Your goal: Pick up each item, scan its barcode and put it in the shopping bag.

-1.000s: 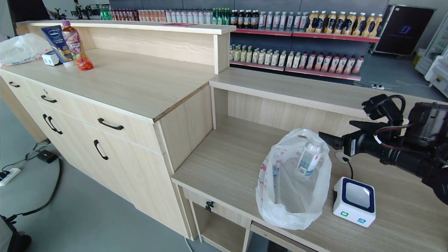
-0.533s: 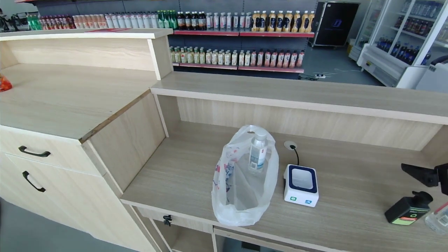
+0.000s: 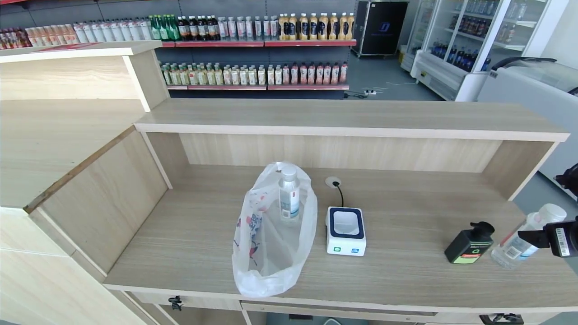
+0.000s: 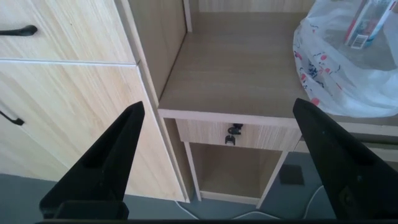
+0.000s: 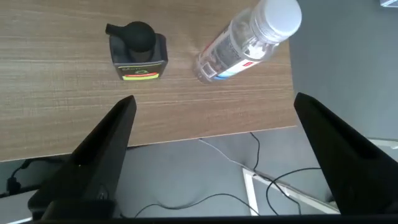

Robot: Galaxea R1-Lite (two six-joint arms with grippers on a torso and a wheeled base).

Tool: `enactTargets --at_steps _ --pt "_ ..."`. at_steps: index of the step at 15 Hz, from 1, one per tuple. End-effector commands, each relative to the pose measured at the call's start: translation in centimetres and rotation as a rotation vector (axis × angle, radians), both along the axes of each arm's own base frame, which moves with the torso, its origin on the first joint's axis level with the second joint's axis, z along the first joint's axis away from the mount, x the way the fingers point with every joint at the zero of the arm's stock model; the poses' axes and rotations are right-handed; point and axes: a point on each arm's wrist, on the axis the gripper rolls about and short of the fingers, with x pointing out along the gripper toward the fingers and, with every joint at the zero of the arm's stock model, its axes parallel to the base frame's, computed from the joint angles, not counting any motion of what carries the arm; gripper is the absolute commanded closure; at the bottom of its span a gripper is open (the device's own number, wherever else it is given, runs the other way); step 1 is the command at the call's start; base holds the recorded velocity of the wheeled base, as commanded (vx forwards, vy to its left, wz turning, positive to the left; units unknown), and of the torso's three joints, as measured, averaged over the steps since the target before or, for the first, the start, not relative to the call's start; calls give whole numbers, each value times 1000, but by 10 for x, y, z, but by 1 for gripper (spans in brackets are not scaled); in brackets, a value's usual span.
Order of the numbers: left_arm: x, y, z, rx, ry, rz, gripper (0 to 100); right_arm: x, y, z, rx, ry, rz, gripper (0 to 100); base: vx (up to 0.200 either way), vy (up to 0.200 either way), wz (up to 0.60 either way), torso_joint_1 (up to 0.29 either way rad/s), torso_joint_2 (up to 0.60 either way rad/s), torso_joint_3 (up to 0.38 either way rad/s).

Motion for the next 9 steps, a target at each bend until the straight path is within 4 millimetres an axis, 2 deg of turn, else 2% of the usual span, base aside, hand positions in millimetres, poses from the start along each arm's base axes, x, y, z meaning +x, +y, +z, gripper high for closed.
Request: enactTargets --at_steps 1,9 --pt "0 0 0 0 0 1 0 24 -8 -29 27 84 -4 0 0 0 0 0 0 0" --pt "0 0 0 1 0 1 0 27 -10 -50 8 149 27 0 0 0 0 0 0 0"
